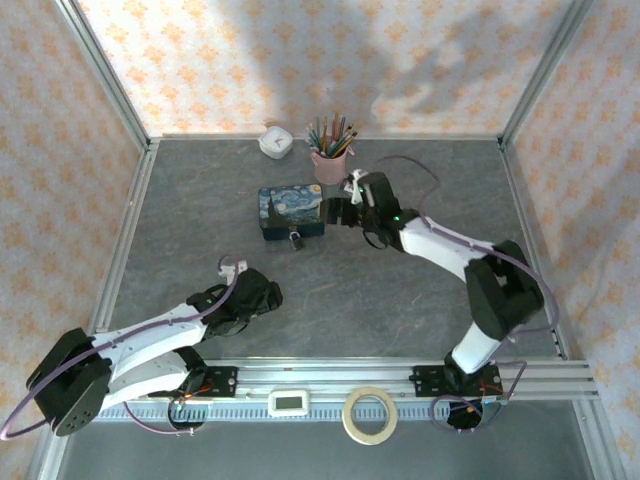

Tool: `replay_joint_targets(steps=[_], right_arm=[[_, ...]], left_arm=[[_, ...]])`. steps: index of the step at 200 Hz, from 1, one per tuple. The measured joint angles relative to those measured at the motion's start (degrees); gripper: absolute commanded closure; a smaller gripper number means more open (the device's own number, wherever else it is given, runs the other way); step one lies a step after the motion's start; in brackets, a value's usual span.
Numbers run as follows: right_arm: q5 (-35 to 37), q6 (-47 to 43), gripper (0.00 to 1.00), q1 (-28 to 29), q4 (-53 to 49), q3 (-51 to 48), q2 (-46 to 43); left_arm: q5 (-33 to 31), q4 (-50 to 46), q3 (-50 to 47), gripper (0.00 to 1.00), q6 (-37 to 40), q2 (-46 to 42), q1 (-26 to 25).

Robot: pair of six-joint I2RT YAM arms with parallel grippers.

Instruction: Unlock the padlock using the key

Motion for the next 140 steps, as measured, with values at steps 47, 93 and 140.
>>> replay_joint_targets(steps=[47, 93, 140], right_arm=[[3.8, 3.9, 0.16, 0.0, -1.3, -14.0, -8.0], [6.7, 5.5, 0.15, 0.0, -2.1, -16.2, -11.5], [7.7, 5.8, 0.18, 0.0, -2.1, -17.1, -13.5]], left_arm=[[-4.1, 1.7, 0.2, 0.18, -1.8, 3.5, -4.3], [-3.4, 10.7, 4.2, 0.18, -5.1, 12.2, -9.8], [0.6, 19.3, 13.1, 0.14, -7.4, 22.8, -13.9]])
